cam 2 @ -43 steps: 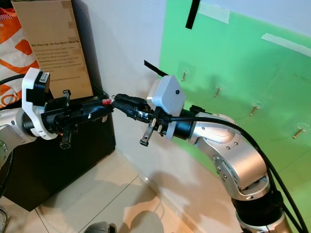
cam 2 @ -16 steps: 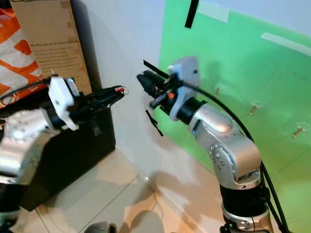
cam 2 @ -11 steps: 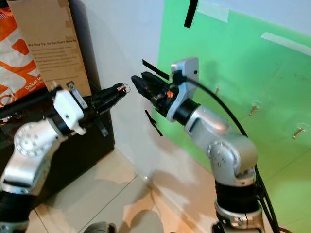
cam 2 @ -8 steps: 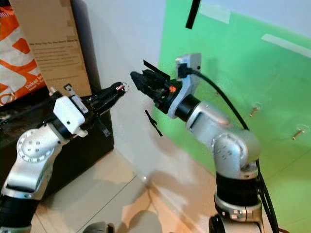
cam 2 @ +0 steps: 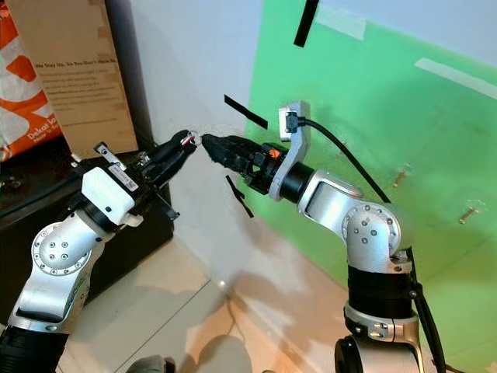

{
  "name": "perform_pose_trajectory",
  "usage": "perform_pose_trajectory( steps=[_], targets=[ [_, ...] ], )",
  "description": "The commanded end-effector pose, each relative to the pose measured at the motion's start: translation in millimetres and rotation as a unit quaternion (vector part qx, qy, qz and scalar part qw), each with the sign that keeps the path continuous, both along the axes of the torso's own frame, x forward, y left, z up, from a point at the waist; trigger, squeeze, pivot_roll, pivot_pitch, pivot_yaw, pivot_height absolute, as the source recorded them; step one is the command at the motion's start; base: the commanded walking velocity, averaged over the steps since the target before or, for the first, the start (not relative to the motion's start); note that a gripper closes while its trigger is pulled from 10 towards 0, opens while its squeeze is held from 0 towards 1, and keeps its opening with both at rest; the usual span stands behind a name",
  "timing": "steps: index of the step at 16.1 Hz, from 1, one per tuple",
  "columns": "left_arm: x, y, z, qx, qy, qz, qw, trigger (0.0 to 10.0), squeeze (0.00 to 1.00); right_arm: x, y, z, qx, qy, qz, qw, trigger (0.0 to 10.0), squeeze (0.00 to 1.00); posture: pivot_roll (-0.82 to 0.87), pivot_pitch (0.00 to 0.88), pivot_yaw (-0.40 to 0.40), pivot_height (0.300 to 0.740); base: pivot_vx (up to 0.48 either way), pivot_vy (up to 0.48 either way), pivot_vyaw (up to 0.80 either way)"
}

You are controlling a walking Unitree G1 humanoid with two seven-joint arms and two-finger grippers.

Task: Hang keys on a hook

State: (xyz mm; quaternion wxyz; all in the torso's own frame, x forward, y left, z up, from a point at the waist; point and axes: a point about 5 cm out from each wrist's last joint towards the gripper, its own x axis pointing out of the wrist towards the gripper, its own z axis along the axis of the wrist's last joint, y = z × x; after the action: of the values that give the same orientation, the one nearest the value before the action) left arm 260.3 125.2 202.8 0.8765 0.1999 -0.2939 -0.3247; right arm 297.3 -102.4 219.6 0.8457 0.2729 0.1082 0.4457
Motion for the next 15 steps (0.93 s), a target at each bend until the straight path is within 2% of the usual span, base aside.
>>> perform_pose_trajectory(
  steps=[1,2,4,5,6,8,10,15],
  targets=[
    [-3.5,-3.4,1.5,-0.002,-0.005,-0.008,1.0,0.0,0.0,2.1,-3.7,11.1,0.033,-0.004,0.009,0.999,10.0,1.0,0.04,0.0,-0.099,0.74,0.0,0.0,0.0],
    [-3.8,-2.9,0.3,-0.002,-0.003,-0.008,1.0,0.0,0.0,0.8,-3.2,16.0,0.055,-0.005,0.022,0.998,10.0,1.0,0.04,0.0,-0.099,0.74,0.0,0.0,0.0],
    [-3.4,-3.5,-0.4,-0.004,0.002,-0.01,1.0,0.0,0.0,-3.0,-1.4,19.9,0.068,-0.006,0.041,0.997,10.0,1.0,0.04,0.0,-0.095,0.74,0.0,0.0,0.0],
    [-3.0,-3.5,-1.0,-0.004,0.006,-0.011,1.0,0.0,0.0,-8.2,1.2,22.7,0.075,-0.011,0.062,0.995,10.0,0.9,0.04,0.0,-0.093,0.74,0.0,0.0,0.0],
    [-2.6,-3.2,-1.3,-0.005,0.007,-0.011,1.0,0.0,0.0,-12.1,3.0,24.7,0.078,-0.016,0.077,0.994,10.0,0.0,0.04,0.0,-0.091,0.74,0.0,0.0,0.0],
    [-0.3,-1.7,0.7,-0.007,0.006,-0.01,1.0,0.0,0.0,-17.9,5.7,25.8,0.068,-0.021,0.098,0.993,10.0,0.0,0.04,0.0,-0.089,0.74,0.0,0.0,0.0],
    [1.6,-2.2,3.9,-0.008,0.001,-0.013,1.0,0.0,0.0,-16.3,6.4,17.4,0.036,-0.007,0.083,0.996,10.0,0.0,0.04,0.0,-0.088,0.74,0.0,0.0,0.0],
    [3.7,-4.6,5.2,-0.003,0.0,-0.022,1.0,0.0,0.0,-17.2,8.6,19.0,0.032,-0.013,0.081,0.996,10.0,0.0,0.04,0.0,-0.085,0.74,0.0,0.0,0.0]
  ],
)
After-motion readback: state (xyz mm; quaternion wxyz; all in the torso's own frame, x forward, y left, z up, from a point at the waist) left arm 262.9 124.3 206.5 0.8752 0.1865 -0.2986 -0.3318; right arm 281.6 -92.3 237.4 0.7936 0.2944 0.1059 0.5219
